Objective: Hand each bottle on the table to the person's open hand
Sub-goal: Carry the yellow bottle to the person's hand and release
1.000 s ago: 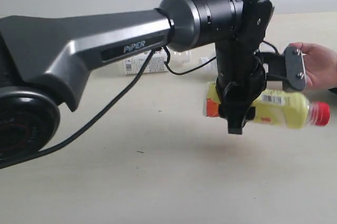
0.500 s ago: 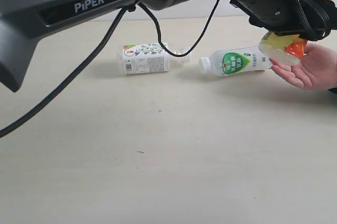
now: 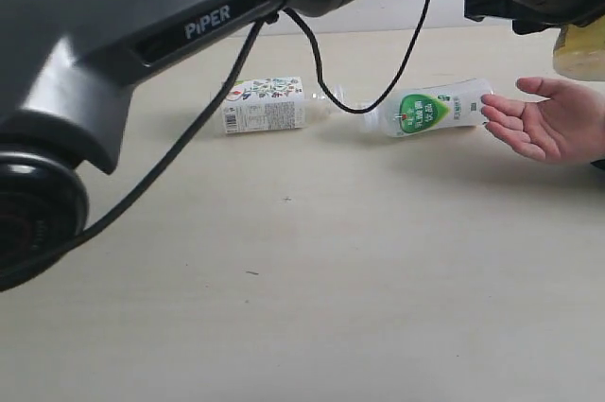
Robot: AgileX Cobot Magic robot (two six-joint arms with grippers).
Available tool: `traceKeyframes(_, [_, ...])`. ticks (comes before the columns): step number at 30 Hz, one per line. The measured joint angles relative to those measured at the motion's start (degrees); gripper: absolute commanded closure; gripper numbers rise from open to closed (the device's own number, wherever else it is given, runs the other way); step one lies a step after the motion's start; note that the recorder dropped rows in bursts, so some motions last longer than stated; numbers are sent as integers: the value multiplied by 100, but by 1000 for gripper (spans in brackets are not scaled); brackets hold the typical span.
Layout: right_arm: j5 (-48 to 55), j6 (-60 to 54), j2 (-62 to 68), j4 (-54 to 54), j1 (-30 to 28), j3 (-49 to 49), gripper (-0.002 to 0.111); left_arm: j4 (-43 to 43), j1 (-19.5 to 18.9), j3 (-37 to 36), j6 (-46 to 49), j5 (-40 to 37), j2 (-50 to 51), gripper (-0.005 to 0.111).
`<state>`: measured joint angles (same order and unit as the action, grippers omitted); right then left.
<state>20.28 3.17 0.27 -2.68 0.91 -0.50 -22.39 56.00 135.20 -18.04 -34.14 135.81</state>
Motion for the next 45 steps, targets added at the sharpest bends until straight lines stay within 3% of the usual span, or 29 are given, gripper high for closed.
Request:
traceKeyframes(13, [0,0,0,0,0,0,108,-1580,-438,166,-36,-64,827,107])
traceKeyframes(45, [0,0,0,0,0,0,108,-1993,-437,166,20,37,1310,107])
